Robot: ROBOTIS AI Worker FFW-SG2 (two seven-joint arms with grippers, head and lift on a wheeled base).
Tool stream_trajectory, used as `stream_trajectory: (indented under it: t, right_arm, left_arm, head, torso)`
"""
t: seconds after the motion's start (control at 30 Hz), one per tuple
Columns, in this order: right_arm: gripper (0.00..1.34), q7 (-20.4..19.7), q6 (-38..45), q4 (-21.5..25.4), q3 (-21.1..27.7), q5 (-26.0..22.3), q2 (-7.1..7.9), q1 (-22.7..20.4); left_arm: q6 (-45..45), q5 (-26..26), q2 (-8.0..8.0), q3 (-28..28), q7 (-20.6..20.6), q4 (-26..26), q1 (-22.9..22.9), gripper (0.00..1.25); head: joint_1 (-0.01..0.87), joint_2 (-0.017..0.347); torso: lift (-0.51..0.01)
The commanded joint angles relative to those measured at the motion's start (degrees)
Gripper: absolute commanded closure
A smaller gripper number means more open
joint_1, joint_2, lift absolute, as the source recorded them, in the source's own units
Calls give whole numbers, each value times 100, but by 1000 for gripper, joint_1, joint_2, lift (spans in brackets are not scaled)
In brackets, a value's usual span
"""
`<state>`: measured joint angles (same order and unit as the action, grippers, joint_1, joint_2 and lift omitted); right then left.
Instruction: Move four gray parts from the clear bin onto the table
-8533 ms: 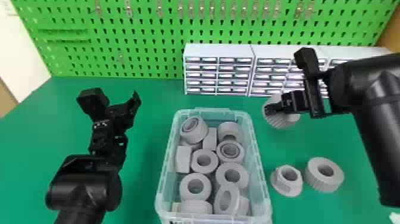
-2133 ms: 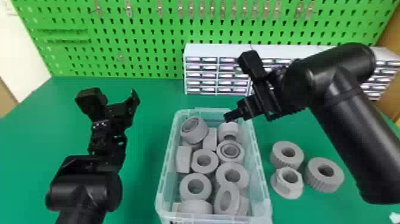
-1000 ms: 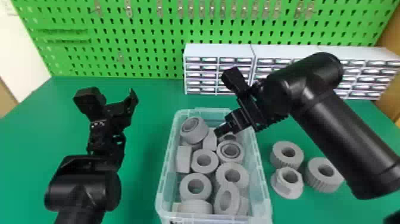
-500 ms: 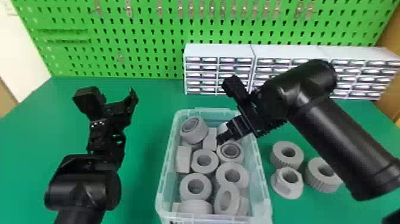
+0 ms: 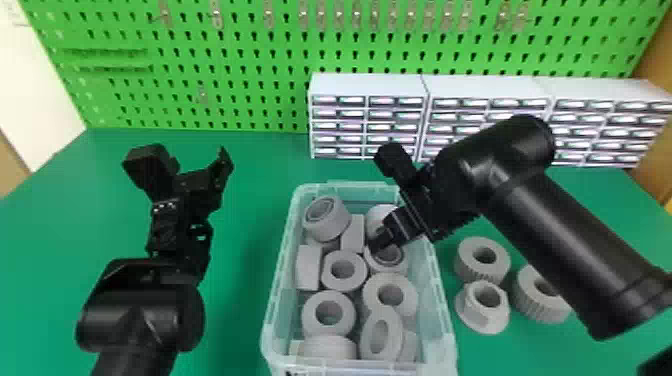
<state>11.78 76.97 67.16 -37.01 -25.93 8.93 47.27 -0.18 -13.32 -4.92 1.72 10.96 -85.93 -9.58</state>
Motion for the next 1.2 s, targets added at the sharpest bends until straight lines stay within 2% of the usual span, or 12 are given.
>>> stream_trajectory:
  t: [0.0, 0.53, 1.17]
  right_arm:
    - [476, -1, -104, -151, -69, 45, -14, 10]
    - [476, -1, -631, -643, -218, -78, -40, 10]
    - [476, -1, -736, -678, -271, -158, -49, 54]
  left_arm:
    - [0, -4, 0, 4, 3, 6, -9, 349]
    - [0, -13, 0, 30, 3, 6, -61, 349]
    - [-18, 5, 0, 74, 3, 6, -132, 349]
  head:
    - [693, 72]
    - [693, 72]
    - [693, 72]
  torso:
    - [-52]
    - [-52]
    - [-52]
